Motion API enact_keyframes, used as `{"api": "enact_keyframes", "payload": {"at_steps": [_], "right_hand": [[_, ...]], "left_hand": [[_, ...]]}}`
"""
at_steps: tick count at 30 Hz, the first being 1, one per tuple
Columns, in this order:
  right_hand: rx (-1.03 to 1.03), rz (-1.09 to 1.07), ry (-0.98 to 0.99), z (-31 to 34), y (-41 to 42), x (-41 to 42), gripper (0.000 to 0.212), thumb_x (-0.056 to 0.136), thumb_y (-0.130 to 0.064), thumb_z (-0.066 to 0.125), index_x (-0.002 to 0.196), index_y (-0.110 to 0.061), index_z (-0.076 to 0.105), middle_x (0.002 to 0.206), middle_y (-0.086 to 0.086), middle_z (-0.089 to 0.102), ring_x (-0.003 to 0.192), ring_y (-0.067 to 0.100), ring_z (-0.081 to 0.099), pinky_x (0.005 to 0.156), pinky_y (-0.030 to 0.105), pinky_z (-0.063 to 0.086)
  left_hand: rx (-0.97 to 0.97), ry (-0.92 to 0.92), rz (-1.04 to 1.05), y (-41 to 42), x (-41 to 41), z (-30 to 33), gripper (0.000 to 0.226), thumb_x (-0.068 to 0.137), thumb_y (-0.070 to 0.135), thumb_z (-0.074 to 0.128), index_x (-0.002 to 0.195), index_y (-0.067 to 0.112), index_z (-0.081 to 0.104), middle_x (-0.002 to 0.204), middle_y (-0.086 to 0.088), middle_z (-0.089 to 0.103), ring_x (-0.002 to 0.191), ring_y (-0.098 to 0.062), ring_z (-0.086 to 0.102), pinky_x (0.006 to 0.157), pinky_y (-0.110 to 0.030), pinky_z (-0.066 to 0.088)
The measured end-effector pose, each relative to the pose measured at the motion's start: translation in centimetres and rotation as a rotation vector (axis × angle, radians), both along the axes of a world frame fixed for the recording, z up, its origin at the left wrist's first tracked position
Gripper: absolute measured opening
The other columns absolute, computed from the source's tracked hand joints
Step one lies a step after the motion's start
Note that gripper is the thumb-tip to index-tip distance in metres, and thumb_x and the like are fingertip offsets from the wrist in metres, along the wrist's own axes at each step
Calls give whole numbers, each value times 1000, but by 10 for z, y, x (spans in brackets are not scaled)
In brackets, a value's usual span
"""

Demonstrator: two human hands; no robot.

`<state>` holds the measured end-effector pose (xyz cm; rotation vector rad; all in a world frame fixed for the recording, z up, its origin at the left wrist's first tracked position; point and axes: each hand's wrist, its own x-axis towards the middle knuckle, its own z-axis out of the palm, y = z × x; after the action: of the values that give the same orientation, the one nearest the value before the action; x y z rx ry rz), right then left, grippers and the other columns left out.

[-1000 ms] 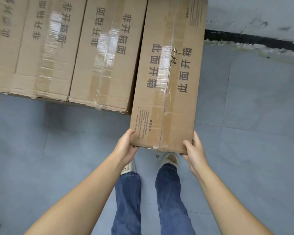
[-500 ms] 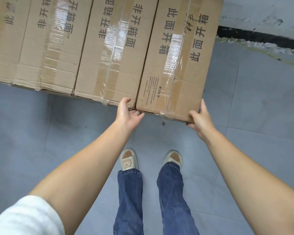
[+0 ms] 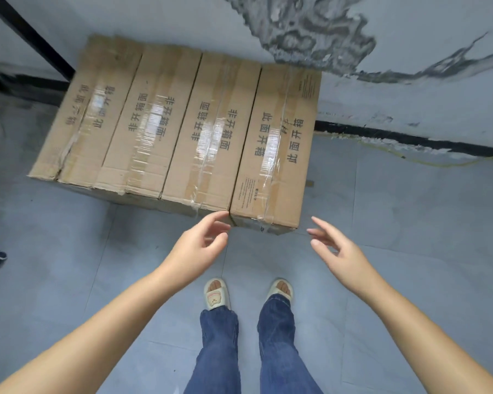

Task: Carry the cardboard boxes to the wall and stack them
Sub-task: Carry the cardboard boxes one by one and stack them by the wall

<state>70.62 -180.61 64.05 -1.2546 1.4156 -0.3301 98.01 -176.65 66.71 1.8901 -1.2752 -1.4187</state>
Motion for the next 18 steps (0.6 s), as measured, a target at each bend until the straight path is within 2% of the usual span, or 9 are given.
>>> {"api": "enact_keyframes", "payload": {"at_steps": [3,6,8,11,12,13,15,18], "right_hand": [[-69,-32,-57,53,44,-14,42,93,-18,57,130,-36,48,117,-20,61,108,-11,55,83,2,39],[-133,-123,-49,88,90,-18,41,85,-50,61,123,-61,49,116,-29,61,111,-7,56,88,5,41],[-143,-211,-15,101,121,-13,43,84,-49,62,116,-72,43,118,-33,58,112,-7,56,92,8,42],[-199,-380,5,116,169,10,45,75,-69,58,117,-70,43,118,-33,58,113,-7,55,92,8,42],[-206,-449,-9,119,184,21,42,77,-64,59,116,-71,44,117,-32,59,112,-8,56,91,7,42],[-218,-511,-27,122,200,32,41,83,-48,61,111,-73,45,116,-31,60,111,-8,56,89,7,43],[-254,-626,-24,122,231,53,66,90,-13,58,104,-77,46,113,-25,64,108,-8,58,85,5,43],[-268,-755,26,126,276,80,76,90,-3,57,101,-78,46,111,-29,64,105,-10,58,83,3,42]], "left_hand": [[-143,3,-52,36,6,54,37,86,30,50,120,42,49,105,20,65,104,5,58,91,-7,40],[-207,24,-51,68,17,81,41,78,48,47,118,53,51,111,25,61,107,2,59,91,-6,40],[-236,58,-41,82,25,88,41,78,45,51,114,64,47,110,25,63,106,2,59,88,-6,41],[-269,141,-109,89,40,95,41,80,32,52,109,60,53,109,19,66,105,-1,61,85,-7,44],[-277,170,-161,87,45,98,37,79,35,54,109,57,54,109,17,67,105,-2,62,85,-7,44],[-284,192,-225,84,49,101,36,78,40,55,110,56,54,110,16,67,106,-3,62,85,-8,45],[-300,211,-340,79,55,106,37,76,45,55,111,57,54,110,16,67,106,-4,62,85,-9,45],[-342,201,-494,78,55,116,38,72,54,50,109,62,53,107,21,65,105,0,61,86,-10,46]]}}
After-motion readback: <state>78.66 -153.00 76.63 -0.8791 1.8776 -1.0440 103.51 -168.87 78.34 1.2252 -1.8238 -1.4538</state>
